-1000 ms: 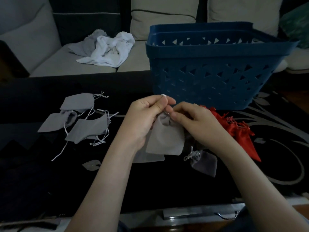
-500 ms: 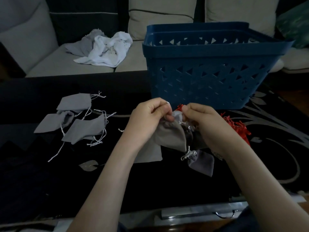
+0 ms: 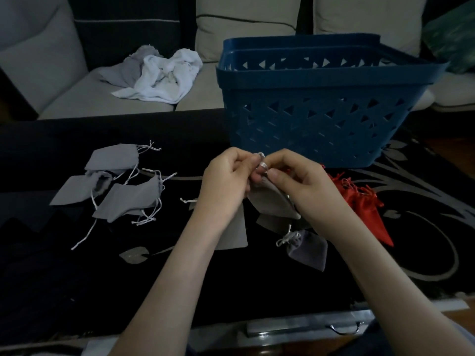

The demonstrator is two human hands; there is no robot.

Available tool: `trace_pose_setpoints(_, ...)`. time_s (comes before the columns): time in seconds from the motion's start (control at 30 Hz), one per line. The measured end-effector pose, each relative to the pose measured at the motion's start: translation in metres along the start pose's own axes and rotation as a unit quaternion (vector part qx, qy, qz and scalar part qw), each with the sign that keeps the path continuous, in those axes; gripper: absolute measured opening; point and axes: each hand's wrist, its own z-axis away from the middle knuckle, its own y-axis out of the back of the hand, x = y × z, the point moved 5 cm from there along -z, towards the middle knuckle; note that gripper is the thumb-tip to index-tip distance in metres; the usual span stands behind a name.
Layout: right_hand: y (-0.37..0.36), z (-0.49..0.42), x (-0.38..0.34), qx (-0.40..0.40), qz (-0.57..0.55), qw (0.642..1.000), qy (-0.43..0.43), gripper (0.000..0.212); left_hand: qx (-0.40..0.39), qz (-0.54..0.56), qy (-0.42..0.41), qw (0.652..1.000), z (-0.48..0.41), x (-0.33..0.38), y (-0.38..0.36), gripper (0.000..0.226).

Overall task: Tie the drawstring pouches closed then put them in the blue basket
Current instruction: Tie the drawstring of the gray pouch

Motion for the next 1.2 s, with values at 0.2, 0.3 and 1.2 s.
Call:
trace_pose_setpoints(0.2, -0.002, 0.0, -0.002, 0.033, -0.013, 0.999, 0.011, 0.021, -0.011, -0.007, 0.004, 1.0, 0.002, 0.0, -0.001, 0.021)
trace_pose_setpoints(0.3, -0.001, -0.002, -0.002, 0.042, -0.041, 0.998, -0.001, 0.031, -0.026, -0.035, -0.006, 0.999, 0.002, -0.002, -0.005, 0.022)
trace_pose_setpoints(1.2, -0.001, -0.005, 0.008, 0.069, 0.039, 0.993, -0.082, 0.004, -0.077, 0.006, 0.072, 0.994, 0.004, -0.007, -0.001, 0.022)
